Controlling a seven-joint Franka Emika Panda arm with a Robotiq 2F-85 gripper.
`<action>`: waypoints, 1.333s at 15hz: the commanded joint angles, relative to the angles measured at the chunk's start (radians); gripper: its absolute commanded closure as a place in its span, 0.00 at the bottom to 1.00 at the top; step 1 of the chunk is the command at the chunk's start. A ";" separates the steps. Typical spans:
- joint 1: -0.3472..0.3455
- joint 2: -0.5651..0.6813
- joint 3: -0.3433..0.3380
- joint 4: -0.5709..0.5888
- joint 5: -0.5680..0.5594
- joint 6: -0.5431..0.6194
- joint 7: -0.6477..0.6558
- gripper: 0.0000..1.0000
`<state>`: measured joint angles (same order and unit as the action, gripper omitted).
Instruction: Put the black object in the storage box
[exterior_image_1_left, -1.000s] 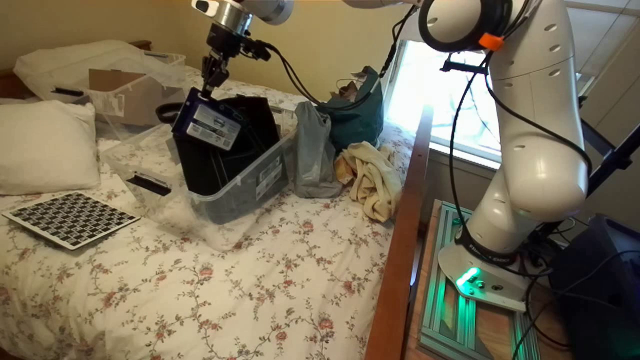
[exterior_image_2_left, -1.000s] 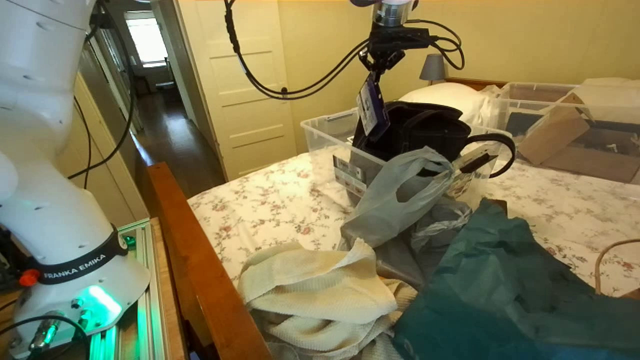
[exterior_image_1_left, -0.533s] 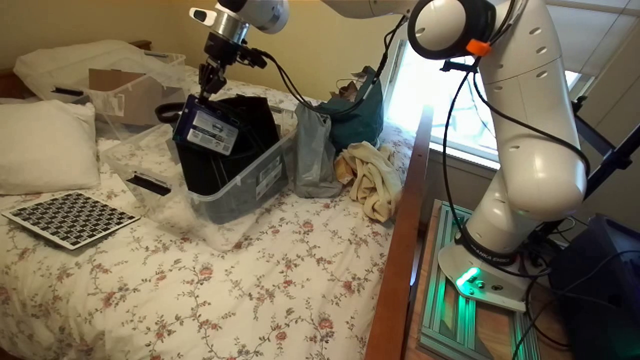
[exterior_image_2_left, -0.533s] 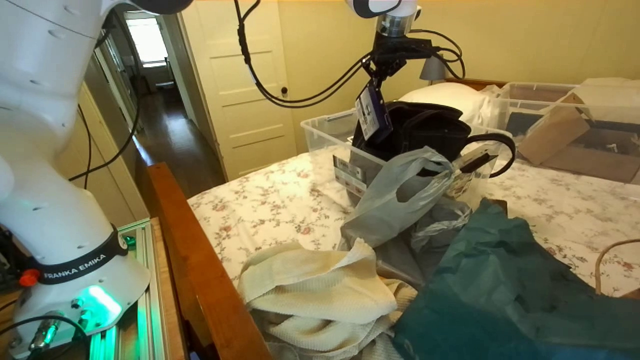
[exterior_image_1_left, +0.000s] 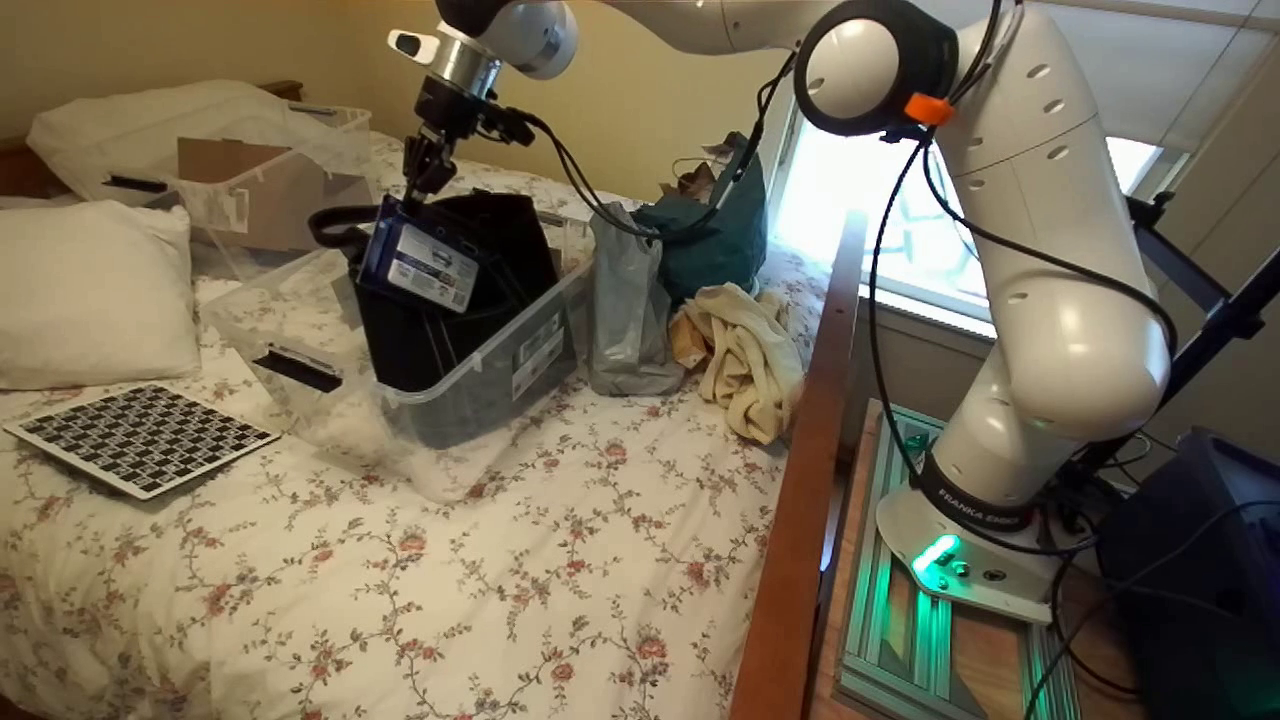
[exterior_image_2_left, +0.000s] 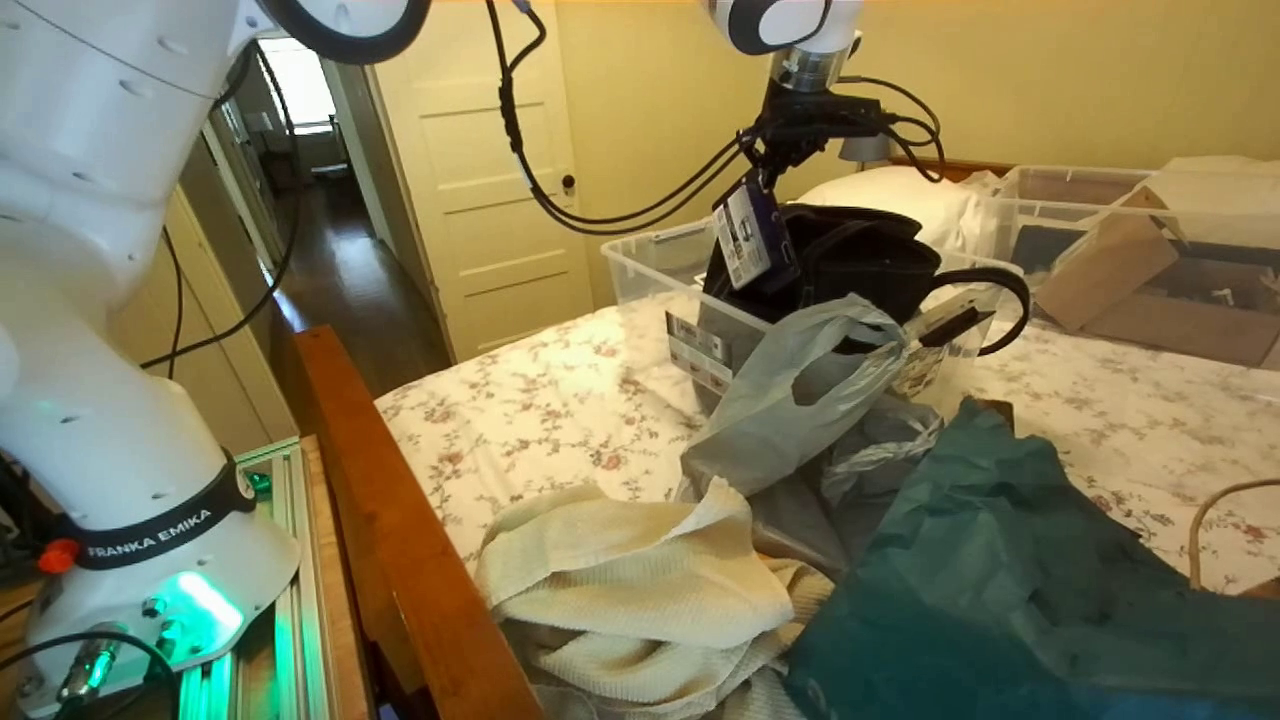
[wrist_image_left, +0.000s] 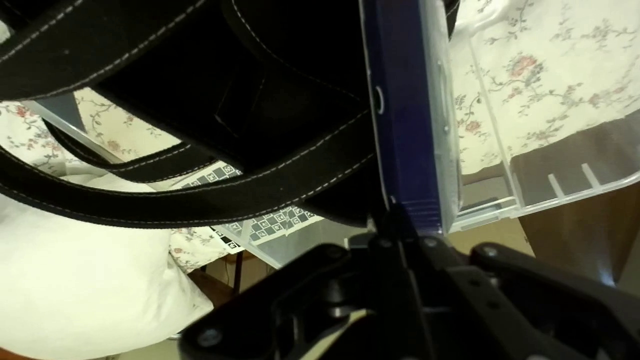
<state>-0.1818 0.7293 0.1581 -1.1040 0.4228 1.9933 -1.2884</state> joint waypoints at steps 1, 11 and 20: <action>-0.001 0.064 0.015 0.074 -0.008 -0.024 0.013 0.66; 0.004 0.108 0.019 0.118 -0.040 -0.053 0.006 0.58; -0.020 0.132 0.020 0.201 -0.028 -0.145 0.071 1.00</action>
<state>-0.1825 0.8145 0.1668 -0.9968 0.3837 1.9208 -1.2725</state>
